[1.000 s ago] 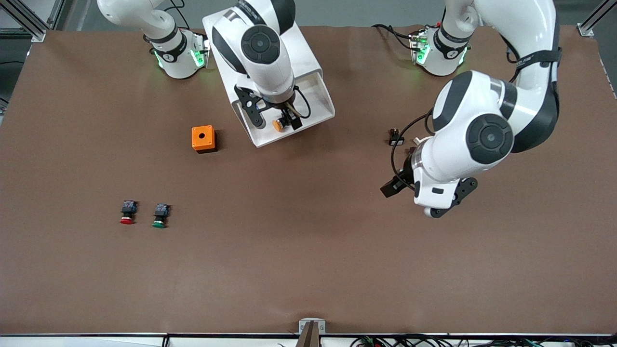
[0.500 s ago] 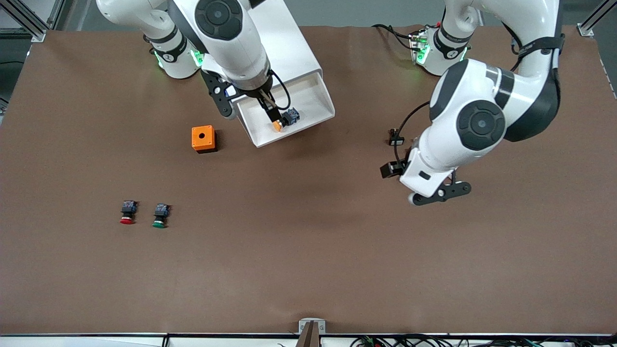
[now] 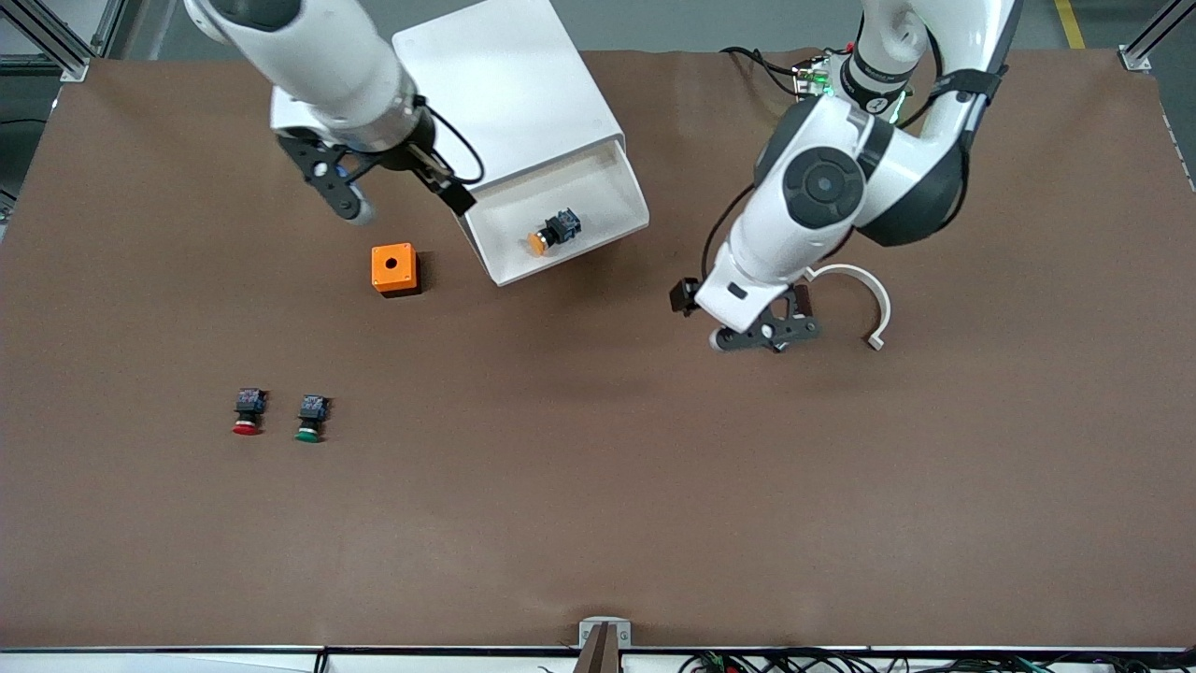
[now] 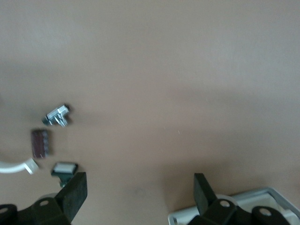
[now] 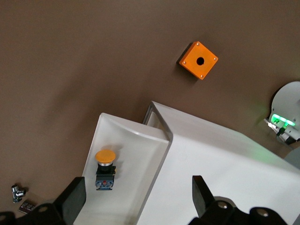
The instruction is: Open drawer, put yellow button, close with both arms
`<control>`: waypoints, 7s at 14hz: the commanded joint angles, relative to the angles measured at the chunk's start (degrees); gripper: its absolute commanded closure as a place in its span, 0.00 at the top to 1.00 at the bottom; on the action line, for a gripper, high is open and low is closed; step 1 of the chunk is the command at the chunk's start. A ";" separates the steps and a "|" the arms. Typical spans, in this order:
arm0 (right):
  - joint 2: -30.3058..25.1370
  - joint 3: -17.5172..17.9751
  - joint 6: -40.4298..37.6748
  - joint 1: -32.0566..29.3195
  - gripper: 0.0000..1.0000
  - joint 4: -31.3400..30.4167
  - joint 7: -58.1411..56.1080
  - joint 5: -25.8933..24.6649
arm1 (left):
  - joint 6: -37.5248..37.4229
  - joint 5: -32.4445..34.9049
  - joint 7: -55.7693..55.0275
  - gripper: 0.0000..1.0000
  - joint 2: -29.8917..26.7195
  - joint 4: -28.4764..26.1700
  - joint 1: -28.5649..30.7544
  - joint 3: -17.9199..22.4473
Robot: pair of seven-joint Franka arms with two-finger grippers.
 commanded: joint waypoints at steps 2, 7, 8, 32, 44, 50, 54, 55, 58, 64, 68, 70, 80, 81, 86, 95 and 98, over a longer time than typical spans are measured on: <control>-5.59 0.74 -0.93 -7.25 1.00 -4.48 -18.49 -3.09 | 4.65 1.10 -2.11 1.00 -1.81 -3.78 -0.17 -1.50; -9.12 0.74 -0.67 -19.38 1.00 -8.10 -45.66 -6.95 | 7.83 1.36 -5.28 1.00 0.74 -2.56 -2.99 -1.68; -9.12 0.74 -0.41 -21.57 1.00 -8.10 -50.41 -7.92 | 7.92 1.36 -5.36 1.00 1.18 -2.38 -2.99 -1.77; -8.15 1.09 3.73 -31.00 1.00 -6.43 -71.11 -10.75 | 7.22 0.66 -12.30 1.00 9.71 5.45 -11.76 -1.86; -7.89 1.27 3.73 -30.74 1.00 -5.64 -71.02 -10.83 | 3.35 -3.97 -20.48 1.00 9.36 5.36 -20.13 -2.56; -7.80 1.36 3.73 -30.04 1.00 -5.55 -71.02 -10.92 | 3.35 -5.76 -22.68 1.00 9.88 5.01 -20.21 -5.81; -7.80 1.36 3.81 -29.95 1.00 -5.55 -71.02 -10.92 | 3.35 -5.93 -23.47 1.00 10.06 4.92 -19.78 -5.99; -7.80 1.36 3.81 -29.95 1.00 -5.55 -71.02 -10.92 | 3.35 -5.76 -23.47 1.00 9.97 5.27 -18.99 -5.64; -7.80 1.27 3.73 -30.30 1.00 -5.55 -71.02 -11.01 | 3.26 -4.97 -22.86 1.00 8.31 5.54 -12.16 -5.11; -7.71 1.27 3.73 -30.03 1.00 -5.46 -71.02 -10.92 | 2.04 3.01 -22.15 1.00 5.49 9.22 4.45 -5.28; -7.71 1.27 3.73 -30.12 1.00 -5.29 -71.02 -11.01 | 2.03 5.58 -21.54 1.00 4.52 9.93 11.59 -5.20; -7.71 1.27 3.73 -30.12 1.00 -5.20 -71.02 -11.10 | 2.03 7.15 -20.22 1.00 2.43 11.68 13.44 -5.20; -7.71 1.27 3.73 -30.03 1.00 -4.85 -71.02 -11.01 | -10.25 7.43 1.27 1.00 -6.90 11.69 26.97 -5.20; -7.71 1.27 3.73 -30.03 1.00 -4.94 -71.02 -11.01 | -12.28 7.42 4.10 1.00 -7.95 11.78 28.38 -5.28; -7.71 1.27 3.73 -29.86 1.00 -4.94 -71.02 -11.01 | -19.67 6.46 19.03 1.00 -12.26 11.51 34.35 -5.29; -7.45 1.18 2.50 -30.56 1.00 -5.20 -71.02 -11.97 | -22.14 6.37 36.03 1.00 -22.89 2.99 36.05 -4.94; -6.92 1.18 1.18 -30.56 1.00 -5.29 -71.02 -12.06 | -24.07 6.63 31.56 1.00 -23.08 3.42 35.42 -5.11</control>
